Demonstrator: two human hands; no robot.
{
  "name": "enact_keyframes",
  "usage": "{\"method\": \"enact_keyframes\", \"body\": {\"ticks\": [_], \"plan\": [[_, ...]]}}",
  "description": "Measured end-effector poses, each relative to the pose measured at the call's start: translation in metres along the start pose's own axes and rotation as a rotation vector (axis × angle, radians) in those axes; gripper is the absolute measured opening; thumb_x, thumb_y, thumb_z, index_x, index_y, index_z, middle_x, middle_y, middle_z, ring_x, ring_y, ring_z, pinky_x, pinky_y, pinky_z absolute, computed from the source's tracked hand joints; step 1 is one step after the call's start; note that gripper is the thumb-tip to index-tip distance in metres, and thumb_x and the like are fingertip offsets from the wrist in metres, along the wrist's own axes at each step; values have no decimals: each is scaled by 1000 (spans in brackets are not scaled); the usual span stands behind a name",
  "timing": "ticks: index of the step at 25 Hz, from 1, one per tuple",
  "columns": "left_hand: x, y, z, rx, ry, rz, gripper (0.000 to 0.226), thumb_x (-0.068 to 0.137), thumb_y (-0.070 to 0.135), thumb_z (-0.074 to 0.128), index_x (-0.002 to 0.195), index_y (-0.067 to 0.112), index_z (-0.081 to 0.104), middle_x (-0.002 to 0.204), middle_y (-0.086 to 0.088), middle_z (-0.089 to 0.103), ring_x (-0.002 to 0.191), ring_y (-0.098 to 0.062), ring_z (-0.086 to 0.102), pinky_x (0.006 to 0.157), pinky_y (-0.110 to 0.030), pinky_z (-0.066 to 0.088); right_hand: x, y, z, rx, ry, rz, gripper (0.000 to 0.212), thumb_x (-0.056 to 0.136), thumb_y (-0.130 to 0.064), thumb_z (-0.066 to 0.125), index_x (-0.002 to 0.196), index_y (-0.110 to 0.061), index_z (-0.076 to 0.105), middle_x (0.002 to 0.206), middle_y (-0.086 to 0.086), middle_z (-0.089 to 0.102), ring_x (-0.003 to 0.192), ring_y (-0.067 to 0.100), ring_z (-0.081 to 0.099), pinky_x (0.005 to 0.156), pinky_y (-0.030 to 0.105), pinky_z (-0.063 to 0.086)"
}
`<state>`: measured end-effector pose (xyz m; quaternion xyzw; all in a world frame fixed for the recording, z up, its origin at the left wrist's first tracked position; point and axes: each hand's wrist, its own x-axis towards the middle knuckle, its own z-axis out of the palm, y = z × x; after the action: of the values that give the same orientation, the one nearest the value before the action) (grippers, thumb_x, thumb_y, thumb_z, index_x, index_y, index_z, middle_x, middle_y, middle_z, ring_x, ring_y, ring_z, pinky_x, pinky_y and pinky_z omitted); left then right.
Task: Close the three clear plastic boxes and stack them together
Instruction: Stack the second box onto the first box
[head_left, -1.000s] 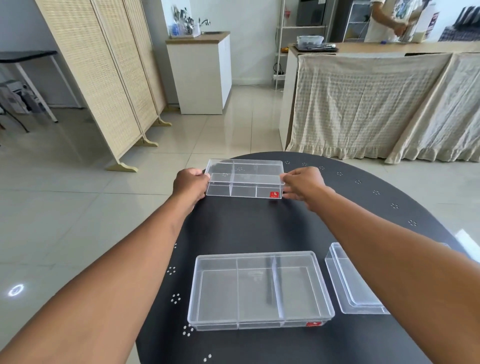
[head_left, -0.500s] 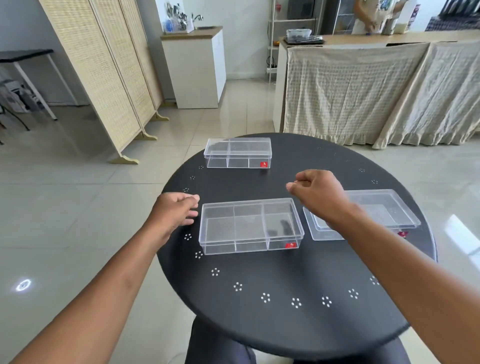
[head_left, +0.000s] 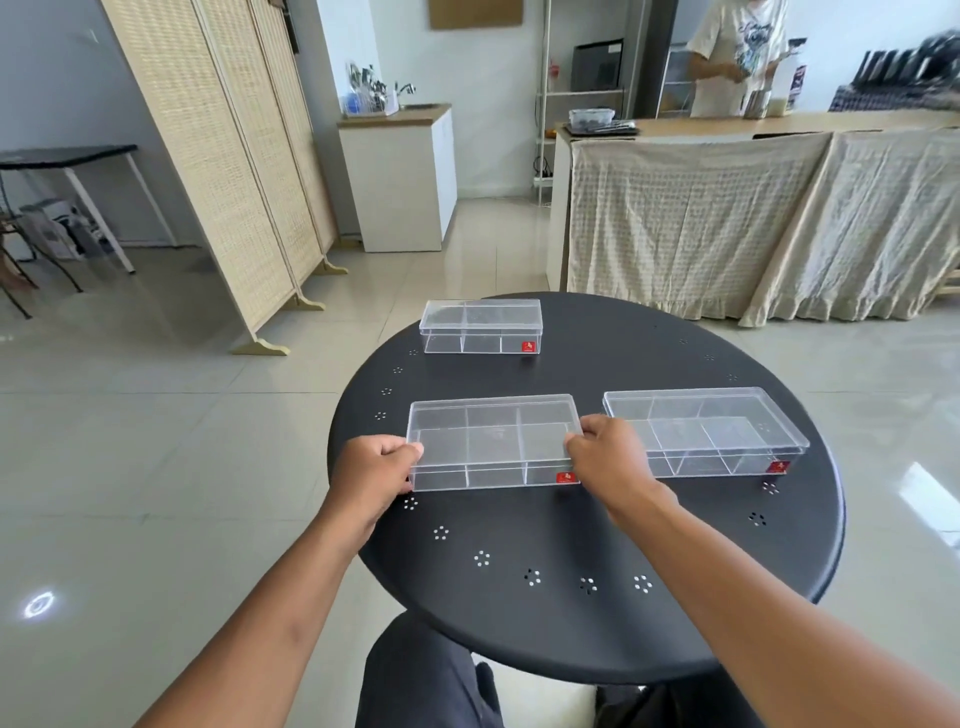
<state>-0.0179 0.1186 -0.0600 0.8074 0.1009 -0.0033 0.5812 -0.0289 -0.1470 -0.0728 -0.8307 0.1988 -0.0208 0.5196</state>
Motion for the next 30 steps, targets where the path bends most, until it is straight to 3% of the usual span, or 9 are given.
{"method": "enact_keyframes", "body": {"ticks": [3, 7, 11, 14, 18, 20, 25, 28, 30], "plan": [[23, 16, -3, -36, 103, 54, 19, 78, 33, 67, 64, 21, 70, 77, -11, 71, 72, -24, 65, 88, -55, 60, 13, -27, 4, 70, 38, -40, 21, 93, -4, 49, 93, 12, 62, 73, 9, 54, 53, 21, 56, 46, 20, 44], [71, 45, -4, -74, 160, 114, 14, 85, 31, 68, 81, 21, 78, 82, -11, 77, 73, -24, 65, 87, -48, 59, 52, -61, 12, 93, 110, -69, 29, 85, -9, 45, 94, 14, 60, 74, 8, 47, 67, 21, 38, 59, 31, 31], [124, 48, 10, -46, 109, 78, 20, 76, 37, 67, 63, 22, 70, 74, -10, 71, 67, -24, 59, 77, -42, 58, 93, -67, 23, 56, 105, -3, 31, 86, -10, 45, 99, 10, 65, 74, 7, 54, 68, 22, 42, 59, 32, 36], [148, 36, 23, -27, 66, 34, 22, 72, 39, 66, 68, 18, 71, 68, -7, 61, 64, -21, 52, 69, -37, 51, 117, -60, 31, 35, 84, 46, 30, 88, -7, 46, 102, 14, 63, 78, 8, 53, 70, 23, 41, 60, 31, 35], [166, 23, 31, -58, 70, 5, 40, 70, 43, 64, 72, 4, 72, 67, -3, 61, 66, -20, 52, 70, -34, 50, 135, -57, 37, 0, 81, 49, 18, 88, -9, 46, 81, 1, 60, 77, 9, 50, 71, 24, 37, 62, 32, 35], [170, 23, 33, -56, 66, 10, 31, 73, 38, 62, 70, 8, 68, 69, -1, 61, 65, -20, 51, 69, -33, 49, 143, -55, 38, 1, 84, 46, 19, 88, -10, 48, 80, 3, 60, 75, 9, 51, 70, 25, 37, 62, 32, 35], [180, 33, 35, -109, -50, 81, 19, 73, 17, 55, 69, 9, 37, 74, -7, 39, 70, -18, 33, 64, -35, 23, 157, -52, 38, 83, 58, 20, 27, 79, -15, 51, 89, 6, 64, 79, 25, 68, 69, 22, 48, 61, 32, 41], [184, 37, 36, -222, -59, 58, 15, 72, 13, 53, 67, 26, 47, 74, 10, 50, 69, -9, 44, 64, -25, 33, 163, -58, 35, 147, 8, 0, 29, 79, -16, 57, 96, 2, 72, 82, 11, 76, 75, 21, 64, 68, 38, 55], [184, 36, 38, -243, -94, 69, 25, 79, 8, 48, 74, 21, 69, 81, 8, 70, 73, -8, 62, 69, -23, 48, 166, -60, 34, 188, -22, -9, 20, 90, -11, 63, 102, -8, 79, 95, 5, 85, 89, 21, 79, 87, 42, 66]]}}
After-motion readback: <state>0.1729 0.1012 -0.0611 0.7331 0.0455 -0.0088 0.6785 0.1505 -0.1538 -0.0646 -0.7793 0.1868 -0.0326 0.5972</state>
